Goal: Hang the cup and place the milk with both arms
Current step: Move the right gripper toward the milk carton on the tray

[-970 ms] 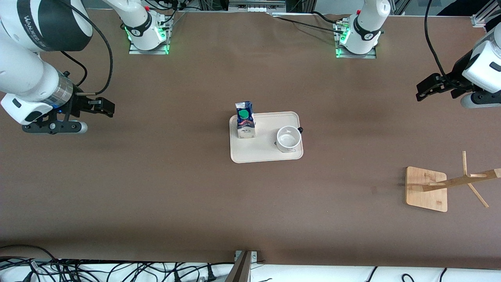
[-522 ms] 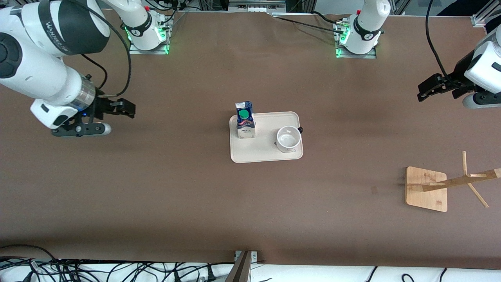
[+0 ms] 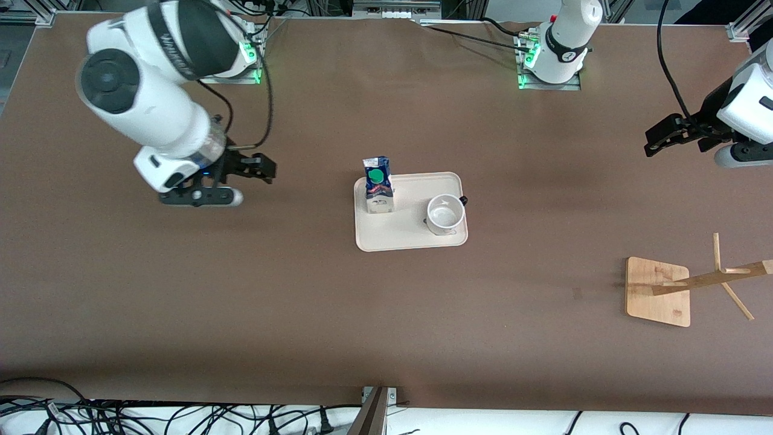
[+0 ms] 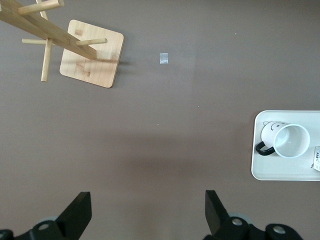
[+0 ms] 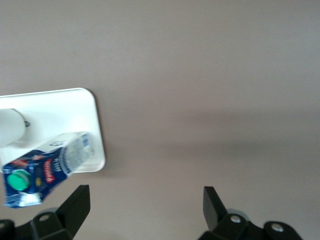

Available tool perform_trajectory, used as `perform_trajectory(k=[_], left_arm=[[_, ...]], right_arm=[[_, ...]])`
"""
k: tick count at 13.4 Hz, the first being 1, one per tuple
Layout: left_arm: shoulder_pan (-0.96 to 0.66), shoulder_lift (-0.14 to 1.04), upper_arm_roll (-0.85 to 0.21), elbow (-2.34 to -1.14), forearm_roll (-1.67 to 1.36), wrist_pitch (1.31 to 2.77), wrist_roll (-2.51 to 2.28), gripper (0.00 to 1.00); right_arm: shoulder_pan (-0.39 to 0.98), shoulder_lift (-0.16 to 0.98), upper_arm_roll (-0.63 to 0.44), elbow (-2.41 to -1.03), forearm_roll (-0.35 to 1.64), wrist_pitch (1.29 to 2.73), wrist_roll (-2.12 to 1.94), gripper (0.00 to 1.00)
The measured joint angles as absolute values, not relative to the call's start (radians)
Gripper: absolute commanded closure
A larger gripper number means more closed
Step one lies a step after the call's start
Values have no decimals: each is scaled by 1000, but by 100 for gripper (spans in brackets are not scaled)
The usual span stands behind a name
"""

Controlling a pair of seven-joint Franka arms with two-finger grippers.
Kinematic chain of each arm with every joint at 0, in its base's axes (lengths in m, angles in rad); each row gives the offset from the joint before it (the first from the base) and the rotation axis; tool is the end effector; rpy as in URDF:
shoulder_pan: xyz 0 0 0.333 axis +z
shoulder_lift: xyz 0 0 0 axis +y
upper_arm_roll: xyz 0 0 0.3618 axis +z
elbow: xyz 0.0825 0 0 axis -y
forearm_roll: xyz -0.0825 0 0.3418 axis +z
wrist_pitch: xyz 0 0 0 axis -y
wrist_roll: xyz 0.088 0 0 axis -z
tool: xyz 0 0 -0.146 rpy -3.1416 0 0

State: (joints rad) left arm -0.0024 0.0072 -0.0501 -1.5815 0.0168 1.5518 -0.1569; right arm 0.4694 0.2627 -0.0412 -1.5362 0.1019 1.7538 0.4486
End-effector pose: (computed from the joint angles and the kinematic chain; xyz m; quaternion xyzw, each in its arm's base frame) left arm 0.5103 -0.0242 0.6214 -0.9984 -0.0522 0.0175 0.0101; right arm 0.5453 0.2663 0.5148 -0.9986 0.0200 0.0392 0.0308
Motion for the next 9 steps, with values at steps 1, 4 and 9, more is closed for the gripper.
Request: perform_trajectory(k=[1, 4, 9], left_arm=[[-2, 7, -50, -1582, 17, 1552, -157, 0], [-2, 7, -50, -1582, 17, 1552, -157, 0], [-2, 8, -50, -1582, 17, 1552, -157, 0]], right_arm=[[507, 283, -40, -1517, 102, 1760, 504, 0], [577, 365, -40, -1425, 102, 1764, 608, 0], [672, 487, -42, -1320, 102, 1772, 674, 0]])
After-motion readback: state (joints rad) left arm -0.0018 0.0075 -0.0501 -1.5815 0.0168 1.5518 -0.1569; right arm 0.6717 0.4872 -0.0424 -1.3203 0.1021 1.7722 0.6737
